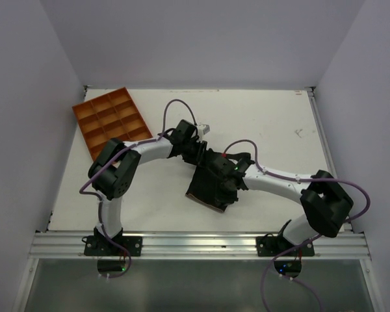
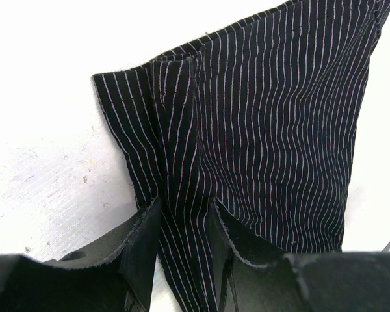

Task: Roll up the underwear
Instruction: Fold the underwear

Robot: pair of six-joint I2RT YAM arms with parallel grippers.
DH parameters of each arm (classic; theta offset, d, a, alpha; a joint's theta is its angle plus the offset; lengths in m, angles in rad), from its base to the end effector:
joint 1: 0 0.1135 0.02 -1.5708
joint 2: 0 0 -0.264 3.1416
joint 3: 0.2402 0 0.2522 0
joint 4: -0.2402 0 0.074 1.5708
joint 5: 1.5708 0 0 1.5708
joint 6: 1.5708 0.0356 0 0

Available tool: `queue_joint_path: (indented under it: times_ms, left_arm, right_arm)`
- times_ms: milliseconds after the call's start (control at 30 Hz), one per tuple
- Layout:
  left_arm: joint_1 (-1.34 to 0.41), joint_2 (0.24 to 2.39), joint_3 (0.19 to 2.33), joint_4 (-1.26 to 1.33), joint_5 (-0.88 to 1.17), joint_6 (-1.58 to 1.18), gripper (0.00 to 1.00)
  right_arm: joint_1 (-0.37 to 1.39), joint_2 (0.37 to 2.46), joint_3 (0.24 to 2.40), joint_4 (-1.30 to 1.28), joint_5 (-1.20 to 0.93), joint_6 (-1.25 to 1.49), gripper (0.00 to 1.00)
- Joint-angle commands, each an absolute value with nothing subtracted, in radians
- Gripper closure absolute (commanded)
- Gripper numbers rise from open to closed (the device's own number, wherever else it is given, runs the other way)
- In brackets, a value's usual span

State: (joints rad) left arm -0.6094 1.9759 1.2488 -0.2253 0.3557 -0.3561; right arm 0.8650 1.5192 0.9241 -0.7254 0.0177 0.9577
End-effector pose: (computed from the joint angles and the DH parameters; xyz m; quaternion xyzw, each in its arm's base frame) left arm 0.3284 -0.2444 0.1506 0.1718 0.9232 -0.2883 0.1870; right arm 0.1756 0.2051 0.1833 0.0471 0.9910 0.0933 0.0834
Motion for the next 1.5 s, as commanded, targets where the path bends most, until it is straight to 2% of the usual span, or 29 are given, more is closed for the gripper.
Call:
queue_joint_path:
  times_ms: [0,167,300,367,533,733,833,1067,1300,1467]
  left_arm:
    - [-0.601,1.939,1.235,-0.242,0.328,-0.362,0.60]
    - [-0.601,1.911,1.195,-0.239,0.313,-0.380,0.60]
    - [-0.603,1.855,1.189,-0.273,0.285,-0.422,0.60]
    - [-0.603,1.824,1.180,-0.293,0.267,-0.465,0.54]
    - [-0.603,1.730,1.180,-0.302,0.262,-0.529,0.47]
    - [-0.603,1.795,1.326,-0.379,0.274,-0.462,0.42]
    - [-0.601,1.880,1.409,-0.432,0.288,-0.414,0.43]
    - [-0.601,1.999,1.443,-0.408,0.311,-0.393,0.44]
    - [-0.601,2.031,1.456,-0.454,0.186,-0.373,0.52]
    - [-0.601,2.014,1.433,-0.474,0.135,-0.364,0.53]
  right_arm:
    - [0.873,1.537,0.862,-0.721,0.061,0.971,0.78]
    - [0.874,1.531,0.764,-0.680,0.069,0.977,0.79]
    - [0.873,1.497,0.768,-0.771,0.132,0.940,0.77]
    - [0.874,1.467,0.781,-0.813,0.169,0.931,0.77]
    - [0.874,1.388,0.808,-0.882,0.204,0.934,0.75]
    - [0.874,1.336,0.873,-0.893,0.169,0.956,0.71]
    - [0.873,1.319,0.914,-0.914,0.160,0.972,0.69]
    - [0.874,1.342,0.969,-0.856,0.115,1.000,0.68]
    - [0.879,1.419,1.012,-0.819,0.107,1.011,0.68]
    - [0.881,1.448,0.977,-0.781,0.098,1.017,0.68]
